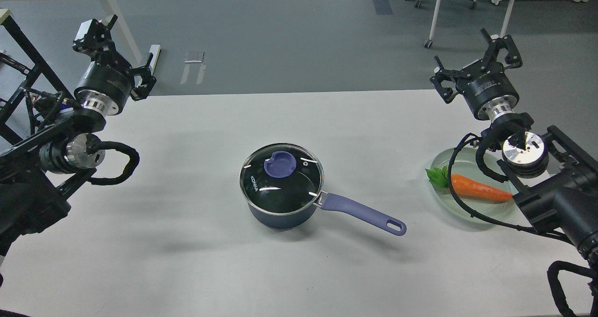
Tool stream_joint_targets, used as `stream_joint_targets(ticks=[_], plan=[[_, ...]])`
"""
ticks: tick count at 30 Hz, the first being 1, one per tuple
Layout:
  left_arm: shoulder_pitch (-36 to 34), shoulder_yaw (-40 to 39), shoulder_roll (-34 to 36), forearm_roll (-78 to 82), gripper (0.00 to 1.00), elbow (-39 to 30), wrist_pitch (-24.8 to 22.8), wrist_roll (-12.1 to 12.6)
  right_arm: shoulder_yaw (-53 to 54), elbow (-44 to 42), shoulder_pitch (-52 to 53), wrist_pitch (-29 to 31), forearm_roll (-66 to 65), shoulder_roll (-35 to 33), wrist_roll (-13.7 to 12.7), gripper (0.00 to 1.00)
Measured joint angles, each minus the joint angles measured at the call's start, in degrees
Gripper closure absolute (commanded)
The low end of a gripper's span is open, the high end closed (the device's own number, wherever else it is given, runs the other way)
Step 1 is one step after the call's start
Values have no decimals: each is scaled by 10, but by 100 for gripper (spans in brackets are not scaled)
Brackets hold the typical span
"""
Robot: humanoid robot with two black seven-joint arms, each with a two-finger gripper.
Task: Open pot lid
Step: 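Raise the right gripper away from the green plate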
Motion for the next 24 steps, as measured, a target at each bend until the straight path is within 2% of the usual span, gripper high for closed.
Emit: stream_joint_targets(ticks=[4,11,16,20,24], plan=[[2,3,1,1,0,-3,0,0,3,5,-1,0,0,-2,0,0],[2,3,7,-1,0,-5,32,0,10,10,-14,4,0,-2,0,0],[2,3,21,0,0,-6,20,0,8,21,-15,3,0,-12,5,0],[2,5,34,3,0,-12,13,0,-4,52,-14,0,-2,-63,6,0],[-1,17,49,10,0,-14,-3,2,-53,122,-6,-10,-12,-154,6,0]])
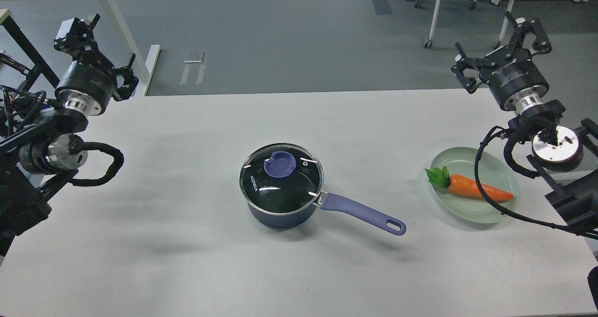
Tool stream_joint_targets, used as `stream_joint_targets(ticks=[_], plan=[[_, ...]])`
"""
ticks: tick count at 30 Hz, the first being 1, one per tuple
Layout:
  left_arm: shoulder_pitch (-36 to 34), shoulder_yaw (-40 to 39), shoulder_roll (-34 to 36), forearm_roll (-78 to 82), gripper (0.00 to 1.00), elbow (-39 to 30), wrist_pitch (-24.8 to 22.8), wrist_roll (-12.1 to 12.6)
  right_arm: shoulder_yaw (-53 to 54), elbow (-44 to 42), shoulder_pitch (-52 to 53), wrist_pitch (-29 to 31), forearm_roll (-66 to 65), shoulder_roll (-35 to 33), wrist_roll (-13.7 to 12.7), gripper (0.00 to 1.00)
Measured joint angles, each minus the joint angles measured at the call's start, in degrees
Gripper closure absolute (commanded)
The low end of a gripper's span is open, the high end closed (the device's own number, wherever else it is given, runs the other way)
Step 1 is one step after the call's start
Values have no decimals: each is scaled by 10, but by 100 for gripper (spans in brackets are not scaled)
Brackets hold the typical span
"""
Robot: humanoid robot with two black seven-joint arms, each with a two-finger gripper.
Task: Open pot lid
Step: 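Raise the right gripper away from the green plate, then reach the right gripper to the purple pot handle and grasp it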
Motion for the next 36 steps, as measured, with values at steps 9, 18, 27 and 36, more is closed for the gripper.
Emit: stream_joint_targets(ticks=[9,18,27,36], plan=[[-1,18,15,34,0,-14,-25,7,-109,172,48,-77,-262,-144,-1,0],[-1,20,30,75,0,-47,-25,7,-317,270,193,-88,-568,-162,-1,1],[2,44,29,100,0,-70,-5,5,-526,337,298,-89,-842,-146,0,1],[16,42,15,57,0,-59,-8,-2,-613,356,304,-87,-954,-127,16,5]])
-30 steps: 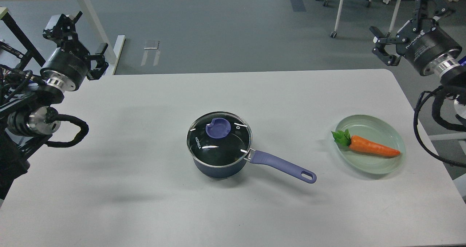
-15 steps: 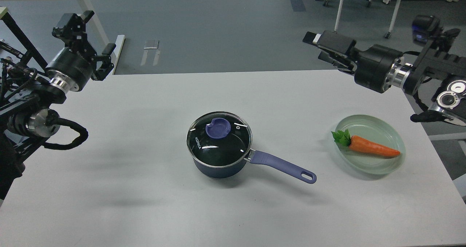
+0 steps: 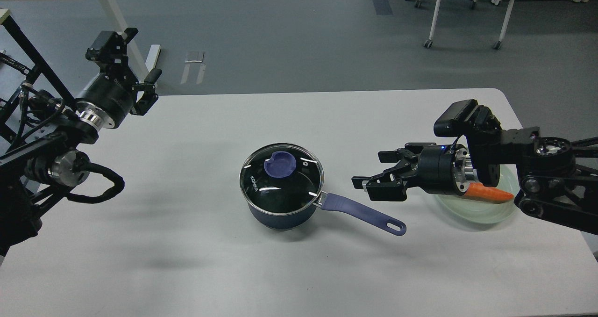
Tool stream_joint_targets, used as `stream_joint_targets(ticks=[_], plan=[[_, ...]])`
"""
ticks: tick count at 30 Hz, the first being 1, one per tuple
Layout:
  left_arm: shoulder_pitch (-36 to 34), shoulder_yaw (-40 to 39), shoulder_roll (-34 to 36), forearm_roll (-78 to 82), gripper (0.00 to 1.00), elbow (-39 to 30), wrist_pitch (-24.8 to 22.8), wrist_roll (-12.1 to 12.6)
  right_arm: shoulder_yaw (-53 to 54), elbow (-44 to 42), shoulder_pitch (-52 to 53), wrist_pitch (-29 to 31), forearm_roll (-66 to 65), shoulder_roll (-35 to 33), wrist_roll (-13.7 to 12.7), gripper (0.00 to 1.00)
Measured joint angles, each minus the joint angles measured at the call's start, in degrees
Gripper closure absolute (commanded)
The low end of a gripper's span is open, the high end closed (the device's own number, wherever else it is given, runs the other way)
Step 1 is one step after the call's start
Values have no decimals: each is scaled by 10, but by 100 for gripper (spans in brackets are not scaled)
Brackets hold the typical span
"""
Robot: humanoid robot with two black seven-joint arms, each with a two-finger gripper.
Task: Open pot lid
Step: 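Reach the right gripper to the purple pot handle and grasp it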
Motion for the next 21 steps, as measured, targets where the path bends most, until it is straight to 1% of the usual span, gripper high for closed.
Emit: stream_joint_targets(ticks=[2,5,6,8,11,15,19,21], plan=[[3,-1,0,-20,0,3,-1,0,-15,1,3,1,-9,4,8,6],[5,-1,-1,-32,0,4,-2,3,-32,1,8,1,-39,17,42,7],[6,-1,-1,-33,0,4,-2,3,-38,0,9,1,-51,22,54,8],[7,-1,0,-34,0,4,-2,3,-52,-2,11,1,-73,31,66,16],[7,-3,2,-34,0,4,-2,3,-71,-7,12,1,-110,44,70,25],[7,-4,5,-33,0,4,-2,2,-77,-19,19,1,-131,56,66,33],[7,-4,5,-33,0,4,-2,1,-78,-27,22,1,-133,61,58,34],[7,-4,6,-33,0,3,-2,1,-78,-27,23,1,-133,61,57,39]])
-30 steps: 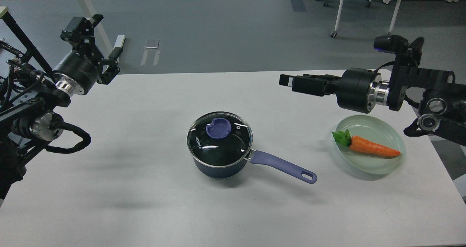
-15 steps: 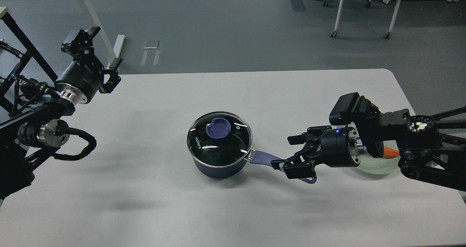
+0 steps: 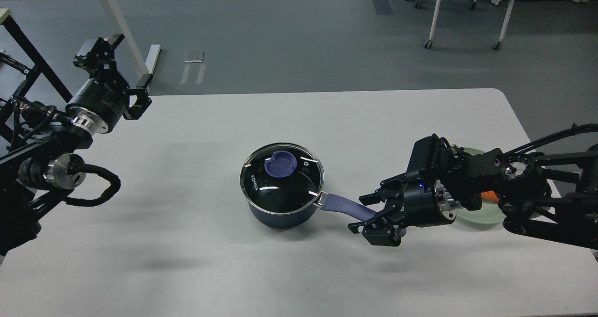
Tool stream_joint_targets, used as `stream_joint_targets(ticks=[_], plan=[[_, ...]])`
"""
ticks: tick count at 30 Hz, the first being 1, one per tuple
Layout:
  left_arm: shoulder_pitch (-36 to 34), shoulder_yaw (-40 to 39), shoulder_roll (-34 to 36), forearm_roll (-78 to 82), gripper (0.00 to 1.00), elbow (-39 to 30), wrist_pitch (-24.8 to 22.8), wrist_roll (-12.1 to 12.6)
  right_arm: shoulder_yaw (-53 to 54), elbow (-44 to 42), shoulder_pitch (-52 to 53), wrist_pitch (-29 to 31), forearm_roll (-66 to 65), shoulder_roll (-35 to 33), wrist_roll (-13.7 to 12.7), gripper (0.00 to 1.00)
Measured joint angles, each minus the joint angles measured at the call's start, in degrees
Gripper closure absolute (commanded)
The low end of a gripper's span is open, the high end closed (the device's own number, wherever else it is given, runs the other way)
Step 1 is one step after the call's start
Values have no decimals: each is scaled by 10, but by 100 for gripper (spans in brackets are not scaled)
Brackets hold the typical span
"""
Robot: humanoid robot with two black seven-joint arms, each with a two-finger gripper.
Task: Open pot lid
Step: 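Reach the right gripper to the purple pot handle and grasp it, then move the left gripper over the pot to the purple lid knob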
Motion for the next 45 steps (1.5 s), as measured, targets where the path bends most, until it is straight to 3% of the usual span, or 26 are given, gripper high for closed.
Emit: stream_joint_targets(ticks=[7,11,20,26,34,45], plan=[[-2,-1,6,0,0,-2,2,0,-7,0,0,2,-1,1,-15,52],[-5,-2,6,-1,0,-9,8,0,-9,-1,-3,2,0,1,-23,73],[-25,5,19,80,0,-32,6,5,-6,-19,-5,1,8,1,-22,79],[-51,6,23,286,0,-92,14,3,-5,-19,1,0,9,5,-21,79],[-70,9,-5,684,0,-177,51,4,-5,-19,3,0,10,11,-21,80],[-71,90,-54,1132,1,-179,92,29,-7,-19,3,1,10,11,-22,80]])
